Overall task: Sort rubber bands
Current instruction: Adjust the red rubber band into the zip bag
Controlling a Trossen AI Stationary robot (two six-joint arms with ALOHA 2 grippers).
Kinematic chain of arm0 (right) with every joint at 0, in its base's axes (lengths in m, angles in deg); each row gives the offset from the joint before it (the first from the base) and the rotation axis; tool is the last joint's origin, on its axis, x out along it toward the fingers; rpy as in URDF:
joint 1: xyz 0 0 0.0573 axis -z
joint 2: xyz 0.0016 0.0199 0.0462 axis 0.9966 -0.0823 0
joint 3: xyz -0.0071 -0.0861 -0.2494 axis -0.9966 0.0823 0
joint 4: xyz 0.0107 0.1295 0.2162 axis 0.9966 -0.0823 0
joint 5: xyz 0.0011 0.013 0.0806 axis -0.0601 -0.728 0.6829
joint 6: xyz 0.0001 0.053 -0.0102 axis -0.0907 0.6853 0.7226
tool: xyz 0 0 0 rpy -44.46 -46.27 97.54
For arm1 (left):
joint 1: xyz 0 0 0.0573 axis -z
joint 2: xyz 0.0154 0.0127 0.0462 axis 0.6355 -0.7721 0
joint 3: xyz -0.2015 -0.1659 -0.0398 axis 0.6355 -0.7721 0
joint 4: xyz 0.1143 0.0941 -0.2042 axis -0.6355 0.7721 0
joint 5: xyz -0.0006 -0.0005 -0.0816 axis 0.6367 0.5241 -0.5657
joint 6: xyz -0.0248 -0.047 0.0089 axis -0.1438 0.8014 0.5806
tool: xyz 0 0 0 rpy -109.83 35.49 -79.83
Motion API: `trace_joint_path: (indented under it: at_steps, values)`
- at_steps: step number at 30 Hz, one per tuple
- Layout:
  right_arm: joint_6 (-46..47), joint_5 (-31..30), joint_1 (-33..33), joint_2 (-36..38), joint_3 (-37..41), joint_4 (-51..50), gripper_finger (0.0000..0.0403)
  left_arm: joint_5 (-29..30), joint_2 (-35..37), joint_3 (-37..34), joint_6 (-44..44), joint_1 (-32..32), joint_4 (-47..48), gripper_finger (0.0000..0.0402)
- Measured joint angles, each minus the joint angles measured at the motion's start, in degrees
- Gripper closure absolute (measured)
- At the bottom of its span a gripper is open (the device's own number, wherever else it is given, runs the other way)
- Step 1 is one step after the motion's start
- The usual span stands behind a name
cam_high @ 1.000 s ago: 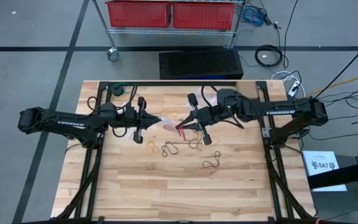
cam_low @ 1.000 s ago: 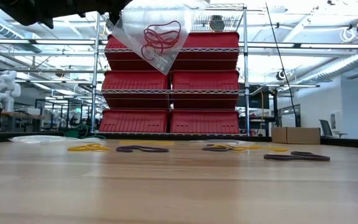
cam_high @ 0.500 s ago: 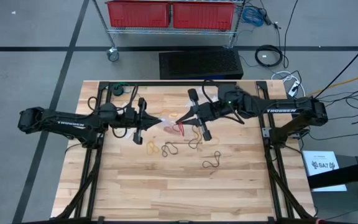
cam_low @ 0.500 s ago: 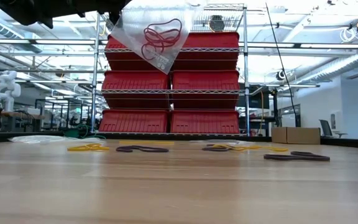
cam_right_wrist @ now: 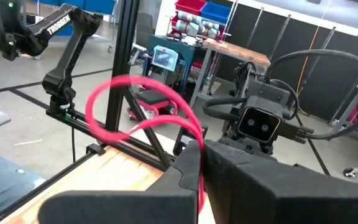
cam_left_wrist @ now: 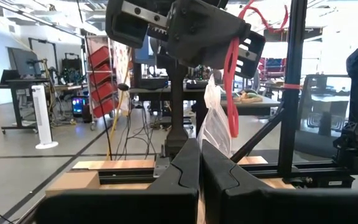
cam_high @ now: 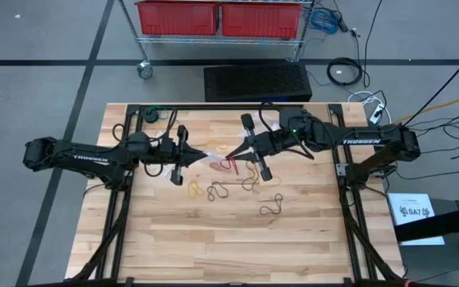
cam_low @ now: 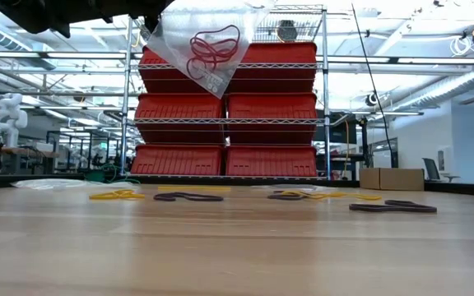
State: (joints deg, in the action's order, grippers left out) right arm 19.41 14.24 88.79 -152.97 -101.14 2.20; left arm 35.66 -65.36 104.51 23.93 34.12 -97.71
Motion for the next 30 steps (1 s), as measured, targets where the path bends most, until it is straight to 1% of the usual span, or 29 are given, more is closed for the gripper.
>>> trace_joint_path:
  at_steps: [12, 17, 30]
  values:
    - [-0.63, -0.35, 0.28, 0.0, 0.0, 0.68, 0.0403, 0.0, 0.0, 0.0, 0.0, 0.0, 0.0, 0.0402]
    - [-0.29, -3.24, 0.28, 0.08, 0.0, 0.66, 0.0403, -0.01, 0.0, 0.0, 0.01, 0.0, 0.0, 0.0402]
    - [0.4, -3.42, 1.05, 1.14, 0.0, 1.53, 0.0403, -0.02, 0.0, 0.0, 0.01, 0.02, 0.07, 0.0402]
